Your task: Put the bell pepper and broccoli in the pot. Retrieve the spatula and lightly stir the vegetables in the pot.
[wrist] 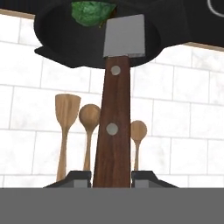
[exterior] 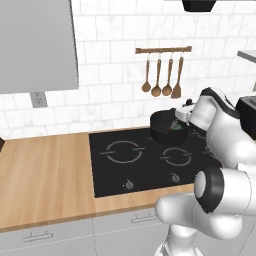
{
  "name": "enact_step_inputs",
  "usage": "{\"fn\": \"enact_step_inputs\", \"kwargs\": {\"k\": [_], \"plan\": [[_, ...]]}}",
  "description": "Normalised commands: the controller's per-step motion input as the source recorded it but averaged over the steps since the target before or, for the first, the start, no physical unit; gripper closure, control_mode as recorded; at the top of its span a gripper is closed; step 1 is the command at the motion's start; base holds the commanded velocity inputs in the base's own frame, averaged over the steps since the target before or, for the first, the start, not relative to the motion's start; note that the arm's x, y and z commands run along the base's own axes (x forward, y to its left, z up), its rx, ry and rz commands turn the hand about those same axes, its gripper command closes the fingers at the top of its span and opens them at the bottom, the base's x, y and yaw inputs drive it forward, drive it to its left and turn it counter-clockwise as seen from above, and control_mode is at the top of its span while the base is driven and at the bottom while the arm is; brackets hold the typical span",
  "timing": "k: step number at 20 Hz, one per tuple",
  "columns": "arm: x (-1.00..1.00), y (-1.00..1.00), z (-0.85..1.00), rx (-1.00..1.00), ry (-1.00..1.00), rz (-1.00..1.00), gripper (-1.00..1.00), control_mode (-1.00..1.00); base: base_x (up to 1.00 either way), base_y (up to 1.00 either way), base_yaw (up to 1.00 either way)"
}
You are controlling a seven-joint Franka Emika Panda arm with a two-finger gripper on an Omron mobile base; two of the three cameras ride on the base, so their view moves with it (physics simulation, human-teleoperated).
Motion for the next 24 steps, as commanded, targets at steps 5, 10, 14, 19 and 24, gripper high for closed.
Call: {"fn": "enact_step_inputs", "kwargs": {"k": [5, 10, 14, 19, 24], "plan": [[0.01, 0.04, -0.03, -0.03, -0.02, 0.01, 1.00, -1.00, 0.00, 0.00, 0.00], [0.00, 0.02, 0.00, -0.03, -0.08, 0.04, 1.00, -1.00, 0.00, 0.00, 0.00], [0.01, 0.00, -0.04, 0.00, 0.00, 0.03, 1.00, -1.00, 0.00, 0.00, 0.00], [0.04, 0.00, -0.17, 0.00, 0.00, 0.02, 1.00, -1.00, 0.00, 0.00, 0.00], [0.05, 0.00, -0.15, 0.00, 0.00, 0.01, 1.00, -1.00, 0.00, 0.00, 0.00]]}}
